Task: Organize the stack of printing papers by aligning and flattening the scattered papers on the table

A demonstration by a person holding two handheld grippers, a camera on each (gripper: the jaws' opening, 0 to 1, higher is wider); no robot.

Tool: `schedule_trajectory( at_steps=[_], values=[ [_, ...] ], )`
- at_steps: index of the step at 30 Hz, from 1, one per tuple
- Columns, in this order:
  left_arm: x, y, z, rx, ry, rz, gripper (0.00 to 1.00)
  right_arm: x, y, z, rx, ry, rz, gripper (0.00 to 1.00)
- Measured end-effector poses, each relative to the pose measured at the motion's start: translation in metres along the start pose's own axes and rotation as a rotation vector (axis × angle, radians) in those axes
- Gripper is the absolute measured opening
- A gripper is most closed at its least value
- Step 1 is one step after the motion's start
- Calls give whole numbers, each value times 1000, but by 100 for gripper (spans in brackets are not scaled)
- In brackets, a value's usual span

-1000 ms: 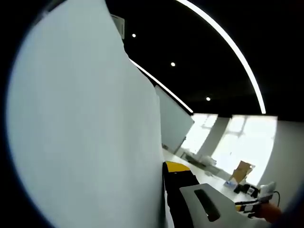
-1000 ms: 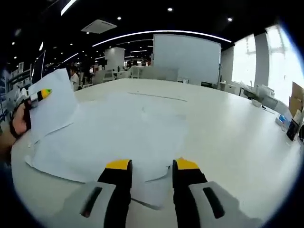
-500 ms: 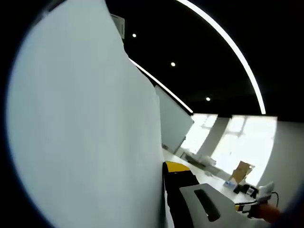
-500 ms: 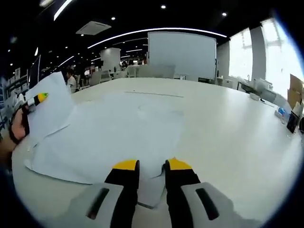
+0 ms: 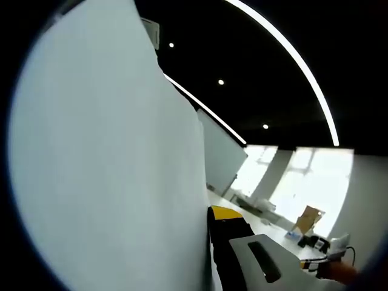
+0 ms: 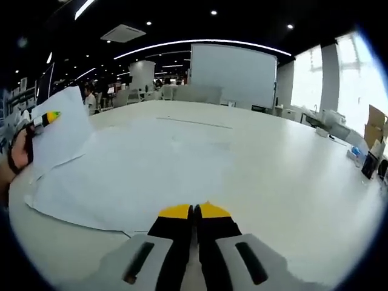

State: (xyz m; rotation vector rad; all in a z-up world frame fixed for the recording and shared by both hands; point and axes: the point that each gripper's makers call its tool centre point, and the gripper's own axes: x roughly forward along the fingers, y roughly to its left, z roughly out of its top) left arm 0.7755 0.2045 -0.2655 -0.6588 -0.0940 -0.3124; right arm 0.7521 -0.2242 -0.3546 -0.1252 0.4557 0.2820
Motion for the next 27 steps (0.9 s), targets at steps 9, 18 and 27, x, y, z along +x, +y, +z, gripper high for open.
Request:
schedule_trajectory(
  at_steps=[9, 18, 27],
  values=[
    [1, 0, 0, -1, 0, 0, 6, -1, -4, 3, 60, -20, 2, 0],
    [1, 1, 0, 0, 1, 1, 6, -2, -1, 5, 106, -31, 29, 0],
    [0, 0, -1, 8, 4, 1, 6, -5, 0, 6, 132, -42, 49, 0]
  ],
)
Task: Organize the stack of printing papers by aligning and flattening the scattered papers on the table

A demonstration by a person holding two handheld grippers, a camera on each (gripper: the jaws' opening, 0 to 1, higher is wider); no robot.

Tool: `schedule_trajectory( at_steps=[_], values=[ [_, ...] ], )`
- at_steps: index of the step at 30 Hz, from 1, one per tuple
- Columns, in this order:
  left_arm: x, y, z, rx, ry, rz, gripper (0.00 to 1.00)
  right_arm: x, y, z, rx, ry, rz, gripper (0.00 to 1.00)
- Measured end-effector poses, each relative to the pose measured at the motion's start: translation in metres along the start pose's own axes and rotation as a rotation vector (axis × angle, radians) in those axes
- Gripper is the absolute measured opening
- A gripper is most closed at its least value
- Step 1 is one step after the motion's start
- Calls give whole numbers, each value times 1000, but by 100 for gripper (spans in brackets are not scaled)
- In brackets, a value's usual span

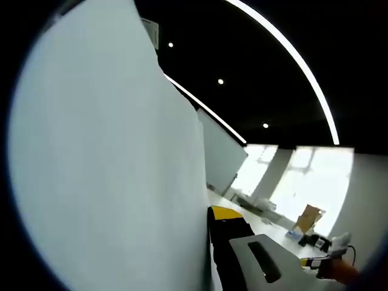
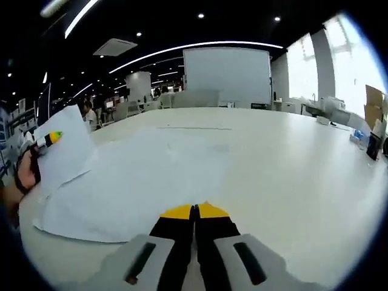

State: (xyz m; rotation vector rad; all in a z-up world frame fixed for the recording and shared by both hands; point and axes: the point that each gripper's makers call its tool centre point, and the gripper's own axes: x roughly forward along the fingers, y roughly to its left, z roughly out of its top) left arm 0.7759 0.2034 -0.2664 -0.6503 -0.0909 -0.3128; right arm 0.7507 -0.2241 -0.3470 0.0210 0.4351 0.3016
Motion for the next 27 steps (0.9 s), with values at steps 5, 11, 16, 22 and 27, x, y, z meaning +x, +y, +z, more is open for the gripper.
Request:
schedule_trajectory(
  at_steps=[5, 11, 16, 22, 27],
  values=[
    [0, 0, 0, 1, 1, 0, 6, 0, 2, 1, 11, -2, 13, 0],
    [0, 0, -1, 1, 1, 0, 6, -2, 3, 6, 14, -12, 21, 0],
    [0, 0, -1, -1, 2, -1, 6, -6, 5, 15, 1, -33, 18, 0],
    [-1, 0, 0, -9, 1, -2, 6, -14, 6, 33, -36, -82, -1, 0],
    [-1, 0, 1, -14, -1, -3, 6, -24, 5, 50, -49, -142, -10, 0]
  ],
)
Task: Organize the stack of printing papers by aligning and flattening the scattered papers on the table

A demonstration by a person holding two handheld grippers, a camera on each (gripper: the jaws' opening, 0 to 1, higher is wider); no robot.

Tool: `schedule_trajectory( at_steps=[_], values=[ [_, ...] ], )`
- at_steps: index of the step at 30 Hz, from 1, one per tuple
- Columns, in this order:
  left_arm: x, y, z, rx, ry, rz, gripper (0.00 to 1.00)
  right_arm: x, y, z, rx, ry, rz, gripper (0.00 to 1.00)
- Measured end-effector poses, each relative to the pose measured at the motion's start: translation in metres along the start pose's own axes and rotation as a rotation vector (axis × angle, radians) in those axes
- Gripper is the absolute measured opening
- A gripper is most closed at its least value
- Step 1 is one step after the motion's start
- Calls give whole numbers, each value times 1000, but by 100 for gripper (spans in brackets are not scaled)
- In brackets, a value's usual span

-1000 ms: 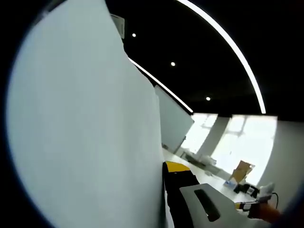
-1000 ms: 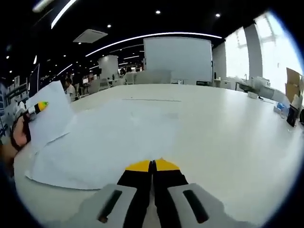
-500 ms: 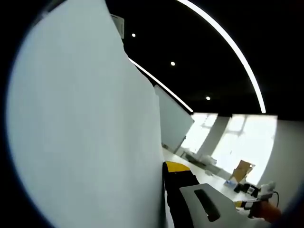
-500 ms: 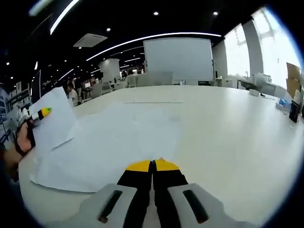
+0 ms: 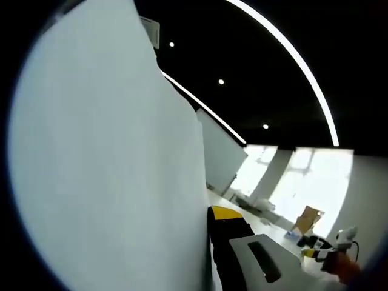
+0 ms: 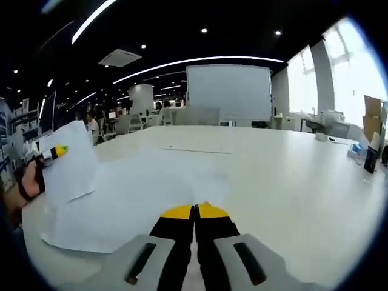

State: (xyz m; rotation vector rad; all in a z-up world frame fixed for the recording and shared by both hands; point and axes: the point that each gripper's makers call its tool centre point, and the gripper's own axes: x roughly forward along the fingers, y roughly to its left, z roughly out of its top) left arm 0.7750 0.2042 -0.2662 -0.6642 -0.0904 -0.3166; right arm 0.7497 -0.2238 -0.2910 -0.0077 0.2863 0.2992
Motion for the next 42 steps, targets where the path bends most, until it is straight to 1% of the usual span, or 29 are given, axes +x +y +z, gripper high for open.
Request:
schedule_trajectory(
  at_steps=[7, 14, 26, 42],
  values=[
    [0, -1, 0, 0, 2, -1, 6, -7, 1, 18, -14, -54, -2, 0],
    [0, -1, 0, -4, -1, -1, 6, -10, 1, 27, -12, -81, 3, 0],
    [0, -1, -1, -3, -1, -2, 6, -18, 6, 46, 17, -148, 35, 0],
    [1, 0, -1, -4, 2, -5, 6, -26, 12, 67, 3, -199, 51, 0]
  ],
)
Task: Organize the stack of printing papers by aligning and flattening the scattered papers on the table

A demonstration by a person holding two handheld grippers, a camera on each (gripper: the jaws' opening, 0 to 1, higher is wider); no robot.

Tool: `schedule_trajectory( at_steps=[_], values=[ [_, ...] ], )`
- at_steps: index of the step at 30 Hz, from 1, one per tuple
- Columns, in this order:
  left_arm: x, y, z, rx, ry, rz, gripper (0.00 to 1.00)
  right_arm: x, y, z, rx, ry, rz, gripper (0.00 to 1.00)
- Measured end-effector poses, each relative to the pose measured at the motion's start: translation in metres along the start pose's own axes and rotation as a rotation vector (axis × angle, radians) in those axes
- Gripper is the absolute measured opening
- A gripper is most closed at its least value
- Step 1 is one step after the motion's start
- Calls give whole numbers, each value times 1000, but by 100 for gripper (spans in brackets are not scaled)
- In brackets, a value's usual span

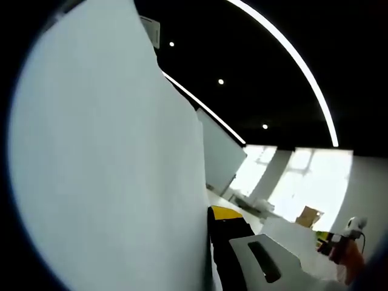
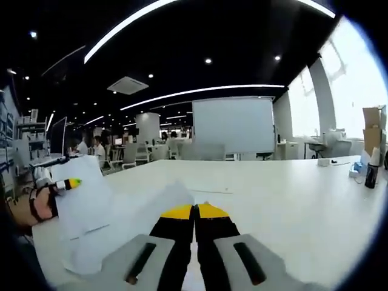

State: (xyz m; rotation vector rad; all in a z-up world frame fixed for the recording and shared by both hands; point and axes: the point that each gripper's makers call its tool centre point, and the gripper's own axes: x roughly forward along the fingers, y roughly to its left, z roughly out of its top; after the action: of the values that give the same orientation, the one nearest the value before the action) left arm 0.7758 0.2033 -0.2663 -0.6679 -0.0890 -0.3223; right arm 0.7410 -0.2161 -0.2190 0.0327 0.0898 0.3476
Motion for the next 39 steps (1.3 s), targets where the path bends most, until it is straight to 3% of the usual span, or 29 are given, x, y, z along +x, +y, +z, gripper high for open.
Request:
schedule_trajectory(
  at_steps=[29, 39],
  values=[
    [-1, -2, -1, -6, 0, -2, 6, -8, 7, 21, -16, -47, 10, 0],
    [0, -1, -1, -8, -1, -3, 6, -13, 7, 35, -23, -81, 8, 0]
  ],
)
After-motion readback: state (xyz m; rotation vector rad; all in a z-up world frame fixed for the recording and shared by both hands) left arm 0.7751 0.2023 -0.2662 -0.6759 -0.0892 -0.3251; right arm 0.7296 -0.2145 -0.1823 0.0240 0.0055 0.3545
